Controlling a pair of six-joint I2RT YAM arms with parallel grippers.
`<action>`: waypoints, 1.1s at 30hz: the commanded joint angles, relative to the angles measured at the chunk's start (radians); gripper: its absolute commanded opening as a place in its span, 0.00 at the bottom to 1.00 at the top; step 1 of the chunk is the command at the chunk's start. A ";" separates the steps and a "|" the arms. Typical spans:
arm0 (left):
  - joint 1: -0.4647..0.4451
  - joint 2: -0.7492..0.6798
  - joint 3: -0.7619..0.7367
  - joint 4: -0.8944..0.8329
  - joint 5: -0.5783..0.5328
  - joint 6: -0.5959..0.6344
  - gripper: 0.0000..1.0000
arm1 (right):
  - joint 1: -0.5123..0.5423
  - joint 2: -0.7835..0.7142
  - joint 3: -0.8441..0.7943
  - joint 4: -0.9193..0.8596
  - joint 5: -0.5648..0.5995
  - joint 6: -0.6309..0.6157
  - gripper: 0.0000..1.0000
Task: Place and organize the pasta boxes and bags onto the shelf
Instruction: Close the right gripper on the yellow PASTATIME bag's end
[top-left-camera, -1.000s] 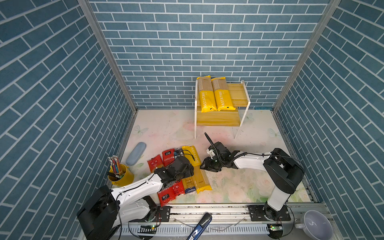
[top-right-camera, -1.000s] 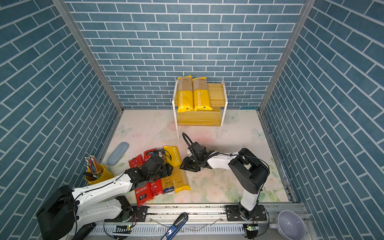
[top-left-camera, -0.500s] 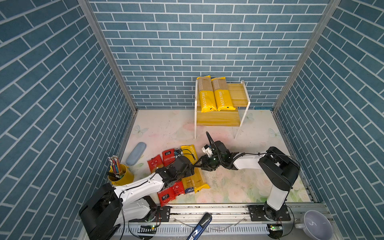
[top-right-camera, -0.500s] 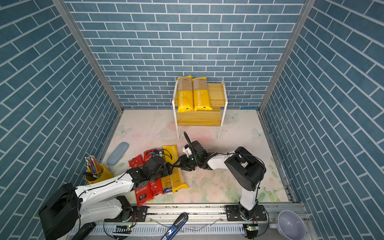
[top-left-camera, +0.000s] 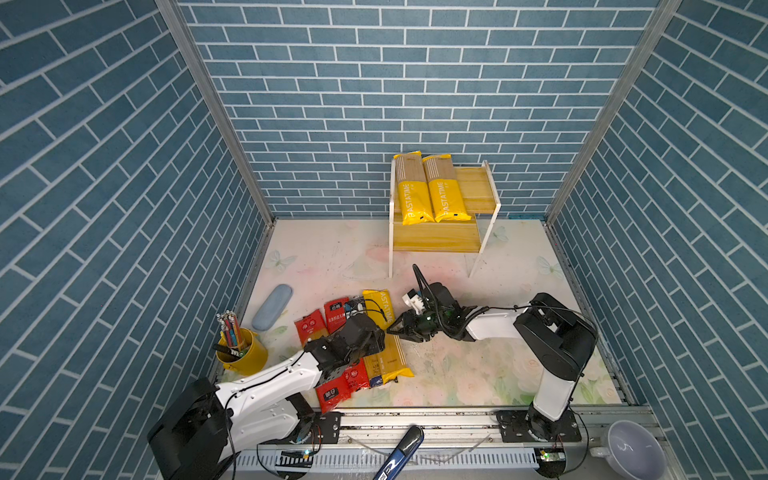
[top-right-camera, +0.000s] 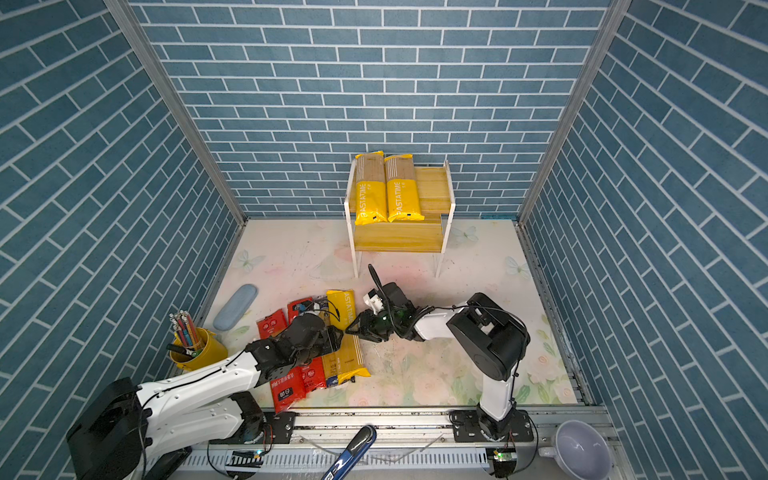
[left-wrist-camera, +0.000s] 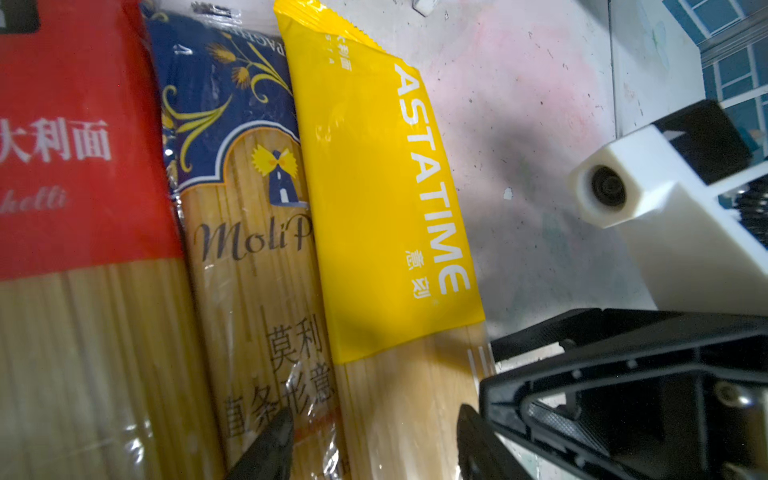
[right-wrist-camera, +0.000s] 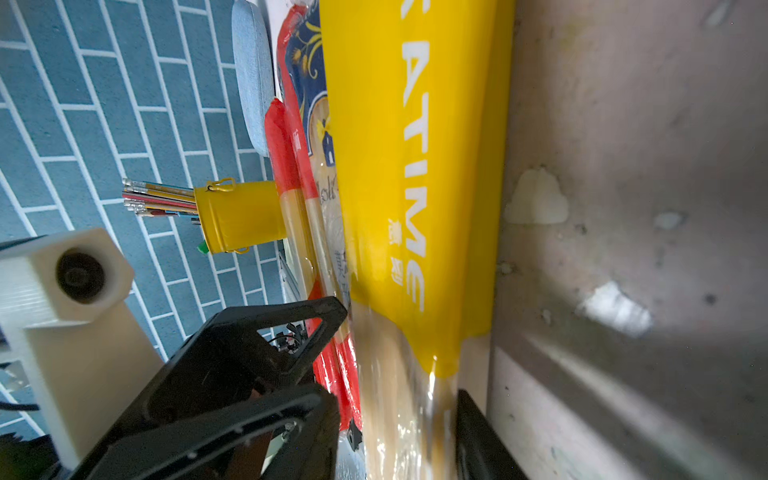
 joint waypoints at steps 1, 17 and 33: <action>-0.006 0.016 -0.005 0.006 -0.001 0.008 0.63 | 0.011 0.018 -0.002 0.062 -0.025 0.026 0.41; 0.108 -0.096 0.231 -0.263 0.065 0.220 0.71 | 0.003 -0.184 0.069 -0.135 0.047 -0.115 0.00; 0.211 -0.201 0.306 -0.234 0.197 0.216 0.74 | -0.019 -0.325 0.064 -0.097 0.087 -0.029 0.00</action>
